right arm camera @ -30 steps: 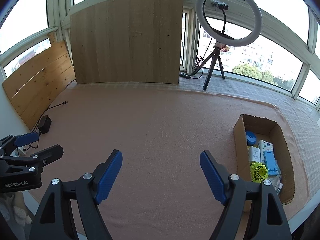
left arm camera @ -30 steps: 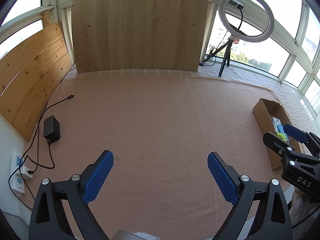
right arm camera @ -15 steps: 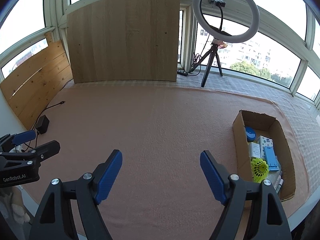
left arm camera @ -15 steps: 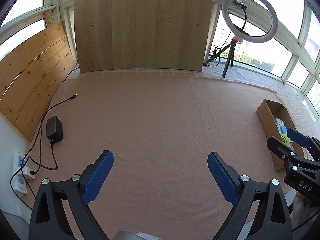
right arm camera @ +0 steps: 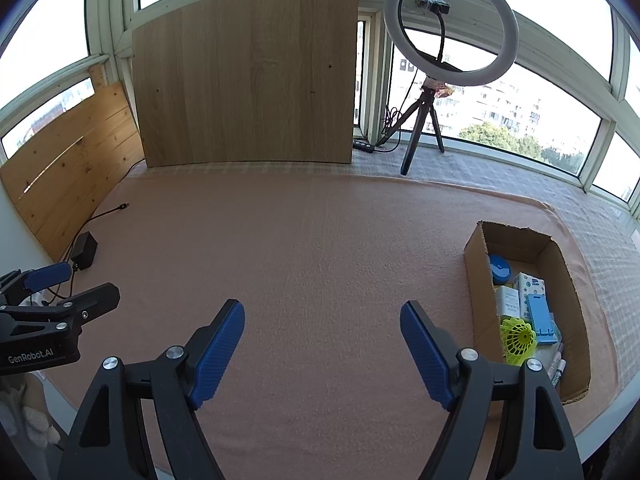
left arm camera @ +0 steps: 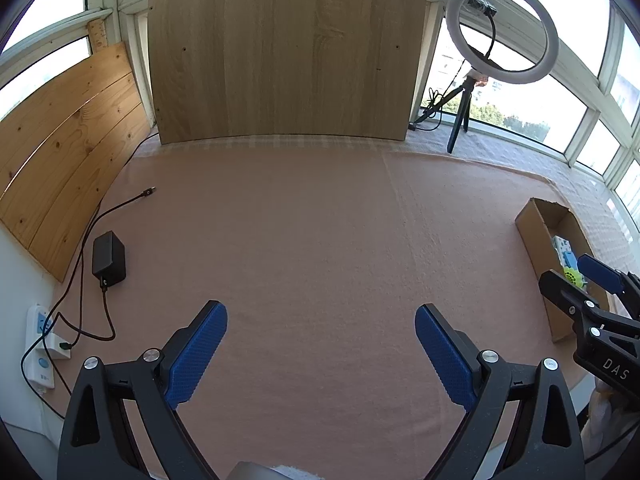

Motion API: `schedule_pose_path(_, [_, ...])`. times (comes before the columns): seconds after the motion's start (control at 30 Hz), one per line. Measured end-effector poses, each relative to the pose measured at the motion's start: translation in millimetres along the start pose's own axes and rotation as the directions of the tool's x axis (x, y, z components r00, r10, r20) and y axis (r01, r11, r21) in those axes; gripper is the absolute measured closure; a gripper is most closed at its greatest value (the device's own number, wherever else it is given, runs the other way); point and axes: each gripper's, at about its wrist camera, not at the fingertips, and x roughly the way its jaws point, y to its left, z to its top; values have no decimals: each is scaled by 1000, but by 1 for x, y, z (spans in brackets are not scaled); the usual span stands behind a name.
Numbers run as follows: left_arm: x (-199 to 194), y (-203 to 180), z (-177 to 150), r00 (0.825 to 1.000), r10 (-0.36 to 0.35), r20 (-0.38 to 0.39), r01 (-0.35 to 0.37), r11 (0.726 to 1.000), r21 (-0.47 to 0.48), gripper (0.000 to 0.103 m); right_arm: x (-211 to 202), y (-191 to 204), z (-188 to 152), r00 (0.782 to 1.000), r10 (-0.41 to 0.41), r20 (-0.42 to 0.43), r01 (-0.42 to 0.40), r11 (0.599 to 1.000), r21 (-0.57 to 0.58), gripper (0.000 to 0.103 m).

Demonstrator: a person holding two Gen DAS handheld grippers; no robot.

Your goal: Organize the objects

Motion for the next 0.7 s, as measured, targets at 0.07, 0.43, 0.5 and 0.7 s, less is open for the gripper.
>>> schedule_pose_path(0.07, [0, 0, 0, 1000, 0, 0, 0, 1000, 0, 6, 0, -1, 0, 1000, -2, 2, 2, 1000, 3, 26])
schedule_pose_path(0.43, [2, 0, 1, 1000, 3, -2, -3, 1000, -3, 6, 2, -3, 2, 1000, -2, -1, 2, 1000, 0, 26])
schedule_pose_path(0.5, [4, 0, 2, 1000, 4, -4, -4, 1000, -4, 6, 2, -3, 2, 1000, -2, -2, 2, 1000, 0, 26])
schedule_pose_path(0.7, [7, 2, 4, 1000, 4, -6, -4, 1000, -5, 6, 3, -2, 2, 1000, -2, -3, 2, 1000, 1, 26])
